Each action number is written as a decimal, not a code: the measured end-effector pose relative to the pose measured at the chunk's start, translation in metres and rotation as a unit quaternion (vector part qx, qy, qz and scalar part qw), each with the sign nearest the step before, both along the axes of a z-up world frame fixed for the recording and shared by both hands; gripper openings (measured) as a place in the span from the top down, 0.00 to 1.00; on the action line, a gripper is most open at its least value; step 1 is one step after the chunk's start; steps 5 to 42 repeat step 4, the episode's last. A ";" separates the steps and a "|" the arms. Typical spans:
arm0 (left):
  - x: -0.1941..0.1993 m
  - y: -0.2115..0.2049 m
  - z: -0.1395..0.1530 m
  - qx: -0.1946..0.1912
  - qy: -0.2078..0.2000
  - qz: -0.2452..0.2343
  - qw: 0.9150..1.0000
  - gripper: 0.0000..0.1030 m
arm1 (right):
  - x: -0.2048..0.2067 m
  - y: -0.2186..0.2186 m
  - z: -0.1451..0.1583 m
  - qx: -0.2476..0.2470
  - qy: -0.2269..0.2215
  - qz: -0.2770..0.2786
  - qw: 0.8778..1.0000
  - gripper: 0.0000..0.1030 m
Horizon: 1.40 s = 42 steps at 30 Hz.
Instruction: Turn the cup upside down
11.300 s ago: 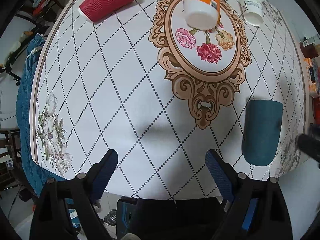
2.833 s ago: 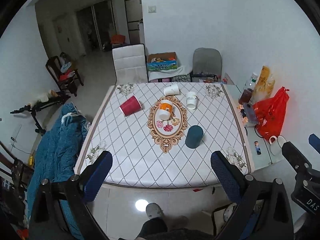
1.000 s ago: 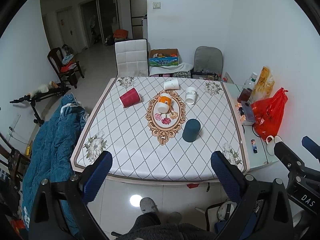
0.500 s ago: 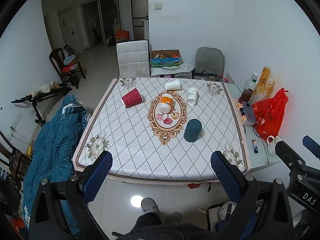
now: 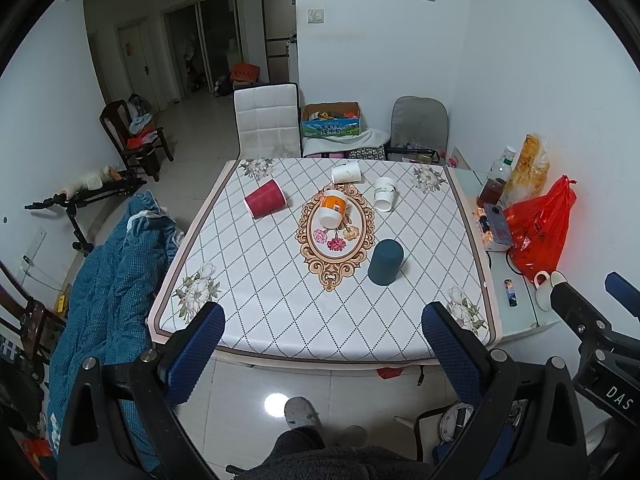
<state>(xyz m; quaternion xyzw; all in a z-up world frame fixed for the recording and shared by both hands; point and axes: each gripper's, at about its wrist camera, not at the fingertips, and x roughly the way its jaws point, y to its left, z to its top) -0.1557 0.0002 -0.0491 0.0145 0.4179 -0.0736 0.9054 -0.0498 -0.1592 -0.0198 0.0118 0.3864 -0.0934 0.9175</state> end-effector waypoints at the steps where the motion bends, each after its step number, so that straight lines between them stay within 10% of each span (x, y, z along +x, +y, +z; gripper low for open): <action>1: 0.000 -0.001 0.001 0.000 -0.001 0.000 1.000 0.02 | 0.000 -0.001 0.000 0.001 0.000 0.000 1.000 0.01; 42: -0.002 0.002 0.006 0.004 -0.006 -0.002 1.000 0.02 | -0.001 -0.001 0.001 0.001 -0.001 -0.001 1.000 0.01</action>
